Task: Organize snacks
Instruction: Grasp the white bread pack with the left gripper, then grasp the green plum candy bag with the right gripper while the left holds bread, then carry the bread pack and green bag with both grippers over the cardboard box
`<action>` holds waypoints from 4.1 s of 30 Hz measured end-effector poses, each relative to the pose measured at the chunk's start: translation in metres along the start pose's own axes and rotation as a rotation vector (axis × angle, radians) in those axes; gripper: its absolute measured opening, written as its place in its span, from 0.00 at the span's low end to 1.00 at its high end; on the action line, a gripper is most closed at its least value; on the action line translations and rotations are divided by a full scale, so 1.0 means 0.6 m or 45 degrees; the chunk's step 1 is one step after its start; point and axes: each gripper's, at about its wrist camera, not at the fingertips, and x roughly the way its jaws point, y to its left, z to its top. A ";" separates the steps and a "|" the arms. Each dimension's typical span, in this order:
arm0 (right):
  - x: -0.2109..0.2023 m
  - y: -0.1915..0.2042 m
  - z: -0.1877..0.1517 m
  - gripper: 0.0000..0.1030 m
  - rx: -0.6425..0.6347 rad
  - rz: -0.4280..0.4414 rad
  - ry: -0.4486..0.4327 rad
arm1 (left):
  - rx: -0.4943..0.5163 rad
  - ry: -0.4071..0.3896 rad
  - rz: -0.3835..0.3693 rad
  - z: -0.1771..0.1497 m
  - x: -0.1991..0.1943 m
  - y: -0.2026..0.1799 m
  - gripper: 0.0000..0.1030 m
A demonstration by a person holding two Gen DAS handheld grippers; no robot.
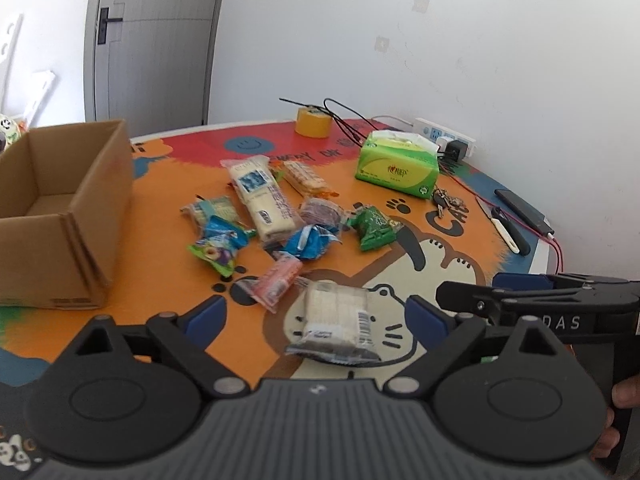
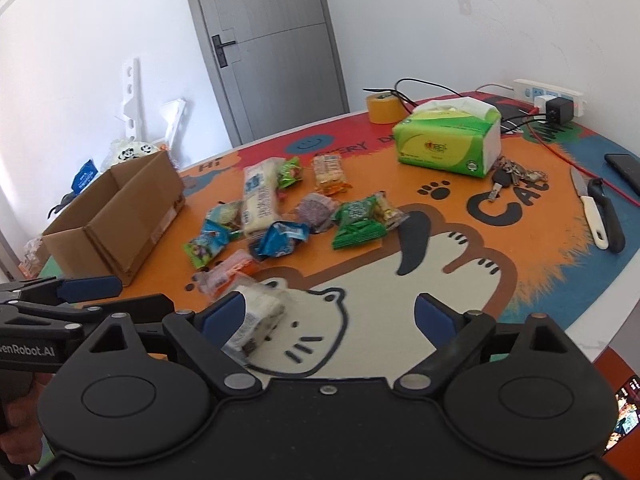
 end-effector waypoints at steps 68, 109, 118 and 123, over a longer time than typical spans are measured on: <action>0.229 -0.036 0.088 0.51 -0.024 -0.077 0.069 | -0.080 -0.011 0.163 0.100 0.127 0.067 0.44; 0.082 0.100 0.108 0.33 -0.051 0.244 -0.174 | -0.110 -0.184 0.308 0.100 -0.077 0.113 0.44; 0.066 0.162 0.120 0.33 -0.116 0.324 -0.206 | -0.104 -0.230 0.379 0.110 -0.132 0.146 0.44; 0.074 0.191 0.124 0.33 -0.138 0.361 -0.198 | -0.103 -0.225 0.396 0.118 -0.143 0.171 0.44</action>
